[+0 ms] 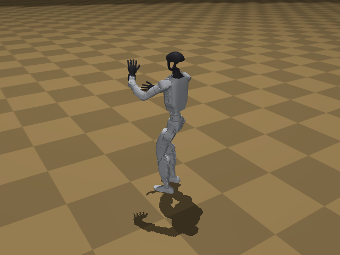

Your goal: Kungfu

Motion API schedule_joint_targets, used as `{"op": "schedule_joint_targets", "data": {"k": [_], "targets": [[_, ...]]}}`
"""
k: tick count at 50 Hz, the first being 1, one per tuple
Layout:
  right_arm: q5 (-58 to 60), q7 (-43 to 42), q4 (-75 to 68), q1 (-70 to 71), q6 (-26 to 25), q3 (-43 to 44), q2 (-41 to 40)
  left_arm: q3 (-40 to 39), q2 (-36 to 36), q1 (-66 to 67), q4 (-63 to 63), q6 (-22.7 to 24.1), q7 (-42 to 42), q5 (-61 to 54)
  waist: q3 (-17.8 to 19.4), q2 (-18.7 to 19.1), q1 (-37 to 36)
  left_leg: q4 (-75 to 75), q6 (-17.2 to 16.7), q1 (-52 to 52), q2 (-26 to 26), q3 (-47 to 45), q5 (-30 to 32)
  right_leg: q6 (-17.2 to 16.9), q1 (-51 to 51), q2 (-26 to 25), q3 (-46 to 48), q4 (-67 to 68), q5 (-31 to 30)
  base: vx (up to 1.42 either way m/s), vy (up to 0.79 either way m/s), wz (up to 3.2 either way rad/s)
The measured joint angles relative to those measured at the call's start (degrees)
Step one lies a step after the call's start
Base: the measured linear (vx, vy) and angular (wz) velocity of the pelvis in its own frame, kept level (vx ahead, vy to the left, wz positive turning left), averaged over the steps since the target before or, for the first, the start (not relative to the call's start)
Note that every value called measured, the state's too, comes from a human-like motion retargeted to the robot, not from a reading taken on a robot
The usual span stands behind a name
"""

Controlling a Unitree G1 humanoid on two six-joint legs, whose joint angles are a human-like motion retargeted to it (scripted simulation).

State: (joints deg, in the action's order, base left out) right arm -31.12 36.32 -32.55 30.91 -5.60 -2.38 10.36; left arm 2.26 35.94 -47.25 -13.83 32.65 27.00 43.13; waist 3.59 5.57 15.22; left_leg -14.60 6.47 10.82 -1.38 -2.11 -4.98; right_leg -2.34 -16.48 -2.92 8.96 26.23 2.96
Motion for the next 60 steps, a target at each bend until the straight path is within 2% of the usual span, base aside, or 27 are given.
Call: {"op": "schedule_joint_targets", "data": {"k": [2,3,5,6,7,8,10,13,15,20,25,27,29,32,34,35,37,38,40,42,43,45,48,50,55,58,60], "targets": [[-1.1,-1.7,14.8,-20.7,5.6,-1.1,-0.6,-0.9,-0.1,-10.8,-29.3,-3.4,11.6,10.9,2.4,-0.3,5.7,2.4,1.3,-5.4,-1.9,1.0,0.9,1.5,-6.2,1.0,-0.5,-8.5,-10.5,0.44,0.12,1.04],[-2.6,-1.5,19.6,-29.0,7.3,-0.5,-0.8,-1.9,0.0,-14.4,-40.9,-6.1,10.0,12.4,3.2,-0.5,8.6,2.9,1.8,-6.9,-2.3,1.4,1.2,0.9,-8.8,1.4,-1.1,-11.7,-13.6,0.34,0.01,1.38],[-12.7,-4.4,29.5,-47.2,7.6,2.6,0.7,1.4,2.9,-21.6,-61.4,-16.7,-8.5,5.7,5.9,-0.6,17.4,2.9,2.9,-9.1,-1.2,1.6,2.2,-0.9,-15.2,1.8,-6.3,-17.9,-16.2,0.18,-0.03,1.89],[-17.1,-5.3,32.1,-53.2,8.1,4.8,0.8,3.6,6.1,-22.7,-63.6,-20.1,-19.2,2.4,7.1,-0.4,20.9,2.0,3.3,-9.0,0.0,0.7,2.6,-0.5,-17.6,2.0,-8.6,-19.6,-15.4,0.05,-0.06,1.79],[-20.8,-6.0,34.6,-58.8,8.7,6.9,0.7,5.1,9.1,-23.2,-64.9,-22.7,-25.8,0.1,8.5,-0.3,24.2,1.1,3.8,-8.8,1.0,-0.3,3.1,0.0,-19.8,2.5,-9.8,-21.0,-14.4,-0.04,-0.09,1.36],[-23.3,-6.3,36.8,-63.8,9.2,9.0,0.2,5.2,11.9,-22.7,-64.1,-23.9,-24.6,-0.7,10.1,-0.5,27.2,0.1,4.5,-8.5,1.8,-1.3,3.7,0.5,-21.3,3.6,-9.0,-21.8,-12.8,-0.09,-0.07,0.97],[-24.2,-8.1,42.1,-72.6,11.7,11.6,0.4,3.0,14.9,-20.3,-61.0,-20.6,-12.8,0.1,12.6,-1.6,30.6,-1.1,6.1,-8.7,3.1,-5.3,3.7,3.1,-23.0,5.3,-3.8,-21.4,-11.1,-0.11,-0.05,0.22],[-16.4,-13.2,47.4,-79.2,19.5,16.2,1.0,2.9,13.4,-17.2,-57.5,-7.5,4.0,6.4,11.9,-1.6,26.7,0.6,5.3,-11.1,3.1,-6.4,0.9,3.8,-22.8,5.4,-0.8,-18.5,-11.7,0.02,-0.08,-0.68],[-12.0,-15.4,51.4,-79.9,23.4,17.7,2.0,3.5,11.3,-15.8,-56.7,-6.3,6.7,8.7,9.8,-1.3,22.9,1.1,4.1,-11.2,1.7,-4.3,-0.9,2.6,-21.3,4.6,-3.8,-17.4,-13.4,0.08,-0.13,-1.0],[-0.2,-17.6,58.7,-68.5,25.3,14.9,7.6,-2.8,5.4,-5.1,-45.1,-14.5,-5.2,3.4,2.5,-0.1,14.8,1.1,1.9,-6.1,0.1,-5.7,-0.3,0.5,-13.9,5.6,-6.6,-14.7,-9.7,0.05,0.0,-1.11],[20.0,-32.0,59.2,-40.1,30.1,6.1,15.9,-5.9,-1.6,16.8,-17.2,-10.7,-19.7,-21.1,-0.4,2.6,7.5,2.0,0.1,-0.2,0.8,-5.9,2.0,-1.9,1.5,6.6,-6.8,-9.3,-3.2,-0.2,0.15,-0.46],[26.3,-35.4,57.2,-27.1,30.8,5.2,18.5,-6.3,-6.6,27.3,-8.7,-7.0,-31.1,-35.5,-2.3,2.4,4.6,0.9,-0.5,3.7,1.2,-5.7,2.6,-3.8,8.9,7.4,-3.7,-8.4,-0.5,-0.36,-0.02,0.21],[31.9,-38.2,52.1,-13.0,32.0,5.9,21.8,-5.7,-11.4,38.2,-3.1,-6.9,-46.9,-51.4,-4.2,1.4,1.2,-1.5,-1.2,8.3,1.1,-5.2,2.5,-4.0,16.1,7.9,1.3,-8.4,0.9,-0.4,-0.13,0.35],[42.4,-42.9,37.2,7.9,35.2,6.8,28.6,-2.8,-17.6,55.8,-0.4,-14.0,-69.6,-70.2,-6.6,-2.0,-6.5,-7.6,-2.0,17.2,0.4,-4.5,2.0,-2.0,25.2,7.0,6.1,-10.6,0.9,-0.48,-0.21,0.05],[53.0,-50.0,19.8,22.7,37.3,3.1,32.1,-2.6,-19.7,68.3,-0.4,-20.1,-76.5,-79.5,-7.3,-5.6,-12.0,-13.3,-1.5,23.9,0.3,-6.3,0.6,-2.5,29.2,5.6,3.8,-13.9,-1.2,-0.53,-0.34,-0.52],[59.0,-54.7,8.8,30.7,38.3,0.2,33.9,-3.3,-20.3,74.5,-0.2,-22.9,-77.6,-84.4,-7.3,-7.8,-14.6,-16.3,-1.4,26.9,1.0,-8.1,-0.4,-3.5,30.9,5.0,2.2,-16.0,-2.7,-0.6,-0.43,-0.78],[73.0,-62.5,-15.9,44.1,33.6,-3.2,36.2,-4.7,-22.6,84.3,1.0,-24.8,-73.1,-94.5,-6.3,-10.6,-19.2,-21.8,-1.7,32.3,2.9,-9.8,-2.6,-4.4,32.4,3.8,2.5,-18.7,3.6,-0.65,-0.4,-0.57],[76.6,-62.2,-27.6,50.4,26.0,-6.2,38.2,-5.0,-23.4,87.9,1.4,-24.2,-69.3,-98.5,-5.9,-11.6,-20.9,-23.8,-1.8,34.6,3.4,-10.0,-3.2,-4.1,32.5,3.8,5.6,-19.6,8.8,-0.6,-0.3,-0.37],[81.0,-49.0,-43.4,60.2,5.5,-10.5,40.1,-6.2,-25.2,91.8,2.3,-22.2,-63.1,-103.9,-4.8,-11.7,-25.2,-27.0,-2.8,38.2,6.7,-9.9,-4.2,1.3,31.3,2.9,9.6,-19.6,18.2,-0.53,-0.22,-0.51],[81.5,-39.8,-44.9,63.7,-2.5,-10.7,40.1,-5.4,-27.2,92.0,2.5,-21.0,-61.3,-103.0,-3.0,-10.4,-26.6,-28.4,-3.2,40.3,8.8,-9.6,-4.0,3.8,30.2,1.5,11.0,-18.9,24.4,-0.61,-0.18,0.01],[78.7,-38.6,-43.1,64.1,0.9,-11.7,40.8,-4.9,-27.6,91.4,2.2,-22.1,-61.8,-102.2,-2.2,-9.7,-26.4,-28.6,-3.1,41.1,9.1,-9.3,-3.5,3.8,30.1,0.5,11.0,-18.8,26.4,-0.55,-0.14,0.57],[76.6,-45.4,-39.2,62.4,10.8,-11.3,40.4,-4.0,-27.6,90.4,1.7,-26.1,-65.1,-102.3,-1.8,-8.5,-24.6,-27.9,-3.6,41.7,8.9,-8.3,-2.8,4.1,29.5,-1.9,9.0,-18.4,28.6,-0.27,-0.07,0.74],[83.6,-67.3,-37.7,58.9,23.0,-9.2,37.4,-4.9,-26.8,90.2,1.7,-30.4,-69.1,-100.1,-2.2,-8.0,-22.0,-24.3,-5.7,40.5,9.8,-8.6,-2.3,4.7,28.6,-2.6,9.6,-18.0,28.6,-0.19,0.04,0.25],[83.7,-69.3,-39.2,58.1,21.0,-9.1,36.6,-5.5,-25.4,90.2,2.6,-30.7,-70.3,-97.6,-1.8,-8.2,-21.6,-21.9,-6.6,39.5,10.5,-9.6,-2.3,4.9,28.2,-2.5,9.9,-18.6,28.2,-0.22,-0.02,-0.1],[77.1,-57.7,-38.7,57.0,16.9,-8.4,37.2,-6.9,-22.0,89.4,4.1,-30.3,-71.6,-94.5,-1.2,-9.1,-22.4,-20.4,-4.0,39.4,12.0,-12.0,-3.6,5.9,27.1,-1.8,9.8,-19.9,27.7,-0.1,-0.04,-0.16],[75.4,-60.5,-36.9,55.7,19.5,-8.1,37.2,-9.5,-22.3,88.5,4.5,-31.3,-72.5,-95.0,-1.7,-9.6,-21.2,-23.0,0.4,40.1,15.0,-16.5,-5.7,6.7,26.5,-1.3,10.2,-20.5,27.5,0.11,-0.01,-0.11],[74.7,-64.1,-35.9,54.3,21.4,-7.8,37.0,-12.2,-23.1,87.2,4.4,-31.4,-71.4,-95.7,-2.3,-9.9,-20.6,-24.2,0.9,39.6,17.3,-19.9,-5.4,6.6,26.6,-1.2,10.2,-20.9,26.8,0.25,-0.03,-0.25]]}}
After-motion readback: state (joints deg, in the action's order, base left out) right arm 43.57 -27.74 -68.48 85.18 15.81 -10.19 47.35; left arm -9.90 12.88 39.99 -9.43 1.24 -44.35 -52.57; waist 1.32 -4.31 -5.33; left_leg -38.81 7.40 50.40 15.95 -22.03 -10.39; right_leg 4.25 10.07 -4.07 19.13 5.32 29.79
